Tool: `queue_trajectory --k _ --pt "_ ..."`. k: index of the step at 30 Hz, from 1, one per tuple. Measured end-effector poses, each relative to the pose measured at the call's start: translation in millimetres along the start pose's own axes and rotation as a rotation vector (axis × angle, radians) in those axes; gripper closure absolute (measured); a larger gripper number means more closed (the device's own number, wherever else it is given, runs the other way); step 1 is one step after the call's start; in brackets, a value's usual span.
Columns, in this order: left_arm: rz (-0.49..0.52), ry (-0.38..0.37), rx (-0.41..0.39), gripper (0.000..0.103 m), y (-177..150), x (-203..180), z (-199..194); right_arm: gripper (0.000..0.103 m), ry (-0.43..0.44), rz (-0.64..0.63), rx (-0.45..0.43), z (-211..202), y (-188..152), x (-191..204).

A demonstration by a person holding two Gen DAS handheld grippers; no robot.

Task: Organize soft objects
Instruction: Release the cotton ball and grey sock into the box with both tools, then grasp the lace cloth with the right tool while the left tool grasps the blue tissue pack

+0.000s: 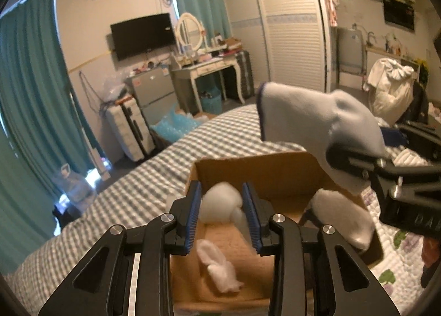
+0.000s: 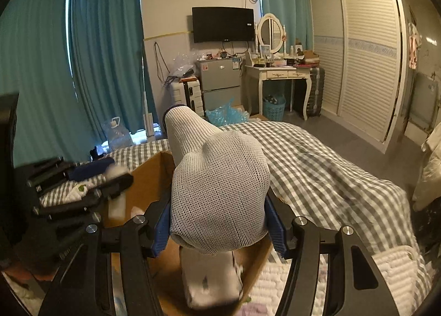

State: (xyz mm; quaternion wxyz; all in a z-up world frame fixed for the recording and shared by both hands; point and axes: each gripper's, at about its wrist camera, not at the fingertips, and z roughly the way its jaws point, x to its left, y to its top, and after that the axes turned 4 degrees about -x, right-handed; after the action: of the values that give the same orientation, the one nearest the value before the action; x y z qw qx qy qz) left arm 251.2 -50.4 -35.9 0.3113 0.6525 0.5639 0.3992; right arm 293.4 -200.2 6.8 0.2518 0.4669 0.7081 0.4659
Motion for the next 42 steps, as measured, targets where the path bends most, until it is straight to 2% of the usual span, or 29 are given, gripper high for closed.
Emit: queue_trajectory --k 3,4,5,6,7,8,9,14,17,20,22,23,26,29,32,36,40,42 --pt "-0.005 -0.009 0.004 0.067 -3 -1 3 0.042 0.036 0.019 0.002 9 1 -6" --pt "-0.011 -0.011 0.006 0.061 -3 -1 3 0.042 0.042 0.019 0.003 12 1 -5" --pt "-0.016 -0.013 0.004 0.043 -2 1 2 0.041 0.041 0.019 0.0 13 2 -6" --pt "-0.027 -0.014 -0.014 0.03 -3 3 -4 0.038 0.038 0.019 0.001 13 3 -6" --pt "-0.033 -0.008 -0.028 0.027 -1 4 -7 0.037 0.038 0.021 -0.003 12 3 -6" --pt "-0.039 0.005 -0.04 0.025 -1 5 -14 0.03 0.032 0.028 -0.014 9 4 -5" --pt "-0.04 0.012 -0.042 0.025 1 7 -16 0.025 0.029 0.036 -0.024 6 6 -6" --pt "-0.038 0.058 -0.058 0.025 15 10 -54 0.023 0.014 0.071 -0.064 -34 18 -10" --pt "-0.054 0.065 -0.104 0.025 29 9 -99 0.022 -0.009 0.061 -0.089 -70 29 -6" --pt "-0.053 0.076 -0.164 0.025 40 3 -146 0.016 -0.033 0.038 -0.132 -115 38 1" --pt "-0.048 0.08 -0.194 0.016 45 -3 -174 0.013 -0.041 0.022 -0.153 -144 44 9" --pt "-0.046 0.084 -0.212 0.002 45 -5 -188 0.013 -0.038 0.01 -0.161 -159 45 12" --pt "-0.045 0.118 -0.263 0.0 48 -13 -226 0.012 -0.044 -0.029 -0.183 -195 45 22" --pt "-0.043 0.129 -0.284 0.0 44 -19 -254 0.006 -0.053 -0.052 -0.204 -222 39 30" --pt "-0.036 0.151 -0.286 0.0 36 -23 -262 0.003 -0.032 -0.058 -0.195 -239 25 30" --pt "-0.042 0.173 -0.256 0.0 13 -30 -260 0.001 -0.02 -0.073 -0.154 -239 6 33" --pt "-0.082 0.173 -0.177 0.0 -19 -31 -236 0.0 -0.027 -0.08 -0.109 -223 -21 33" --pt "-0.1 0.179 -0.111 0.0 -39 -31 -214 0.0 -0.018 -0.07 -0.067 -210 -37 29"
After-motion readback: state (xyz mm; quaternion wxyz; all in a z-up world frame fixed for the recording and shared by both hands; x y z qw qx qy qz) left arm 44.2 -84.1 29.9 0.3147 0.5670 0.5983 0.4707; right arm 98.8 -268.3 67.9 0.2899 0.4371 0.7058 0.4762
